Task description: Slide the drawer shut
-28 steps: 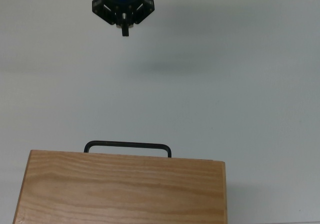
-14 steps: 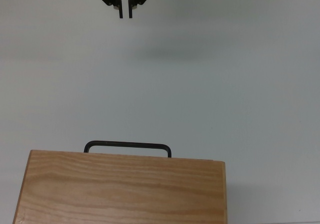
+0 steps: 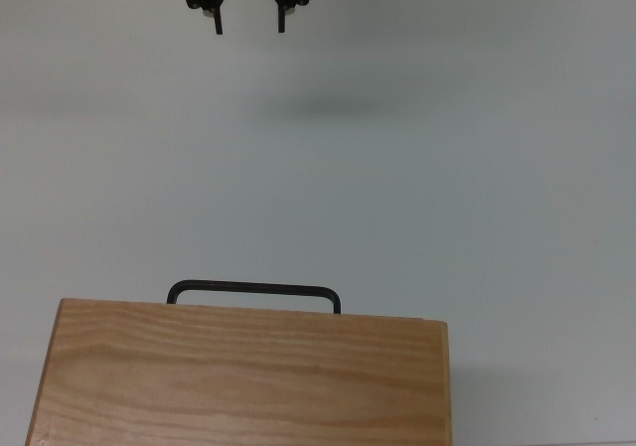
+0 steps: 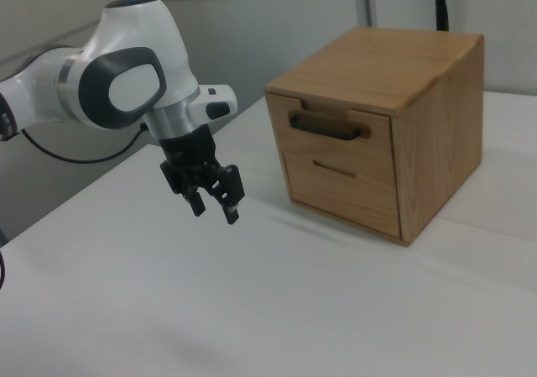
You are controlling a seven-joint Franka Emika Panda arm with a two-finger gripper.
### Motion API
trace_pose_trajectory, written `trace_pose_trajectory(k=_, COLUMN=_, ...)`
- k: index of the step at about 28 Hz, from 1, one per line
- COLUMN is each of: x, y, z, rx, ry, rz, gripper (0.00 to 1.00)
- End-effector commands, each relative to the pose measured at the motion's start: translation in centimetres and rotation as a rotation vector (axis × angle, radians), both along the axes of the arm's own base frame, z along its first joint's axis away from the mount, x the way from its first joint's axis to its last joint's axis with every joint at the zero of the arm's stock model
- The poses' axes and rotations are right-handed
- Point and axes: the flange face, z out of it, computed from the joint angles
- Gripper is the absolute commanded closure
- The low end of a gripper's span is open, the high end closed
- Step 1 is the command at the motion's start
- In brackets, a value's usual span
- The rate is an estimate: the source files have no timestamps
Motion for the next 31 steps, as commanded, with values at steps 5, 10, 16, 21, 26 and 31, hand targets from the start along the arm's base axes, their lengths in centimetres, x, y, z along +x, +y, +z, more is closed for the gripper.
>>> trace_pose_trajectory(k=5, x=-1.24, y=0.27, z=0.03, rx=0.003, ry=0.023, rz=-0.030, gripper=0.00)
trace_pose_trajectory(k=10, x=-1.29, y=0.18, z=-0.01, rx=0.003, ry=0.027, rz=-0.061, gripper=0.00)
trace_pose_trajectory(k=16, x=-1.49, y=0.16, z=-0.06, rx=0.002, ry=0.040, rz=-0.067, gripper=0.00)
trace_pose_trajectory(k=21, x=-1.50, y=0.09, z=0.00, rx=0.004, ry=0.040, rz=-0.068, gripper=0.00)
trace_pose_trajectory(k=26, x=-1.49, y=0.09, z=-0.11, rx=0.003, ry=0.045, rz=-0.068, gripper=0.00)
trace_pose_trajectory(k=31, x=-1.52, y=0.01, z=0.26, rx=0.005, ry=0.044, rz=-0.070, gripper=0.00)
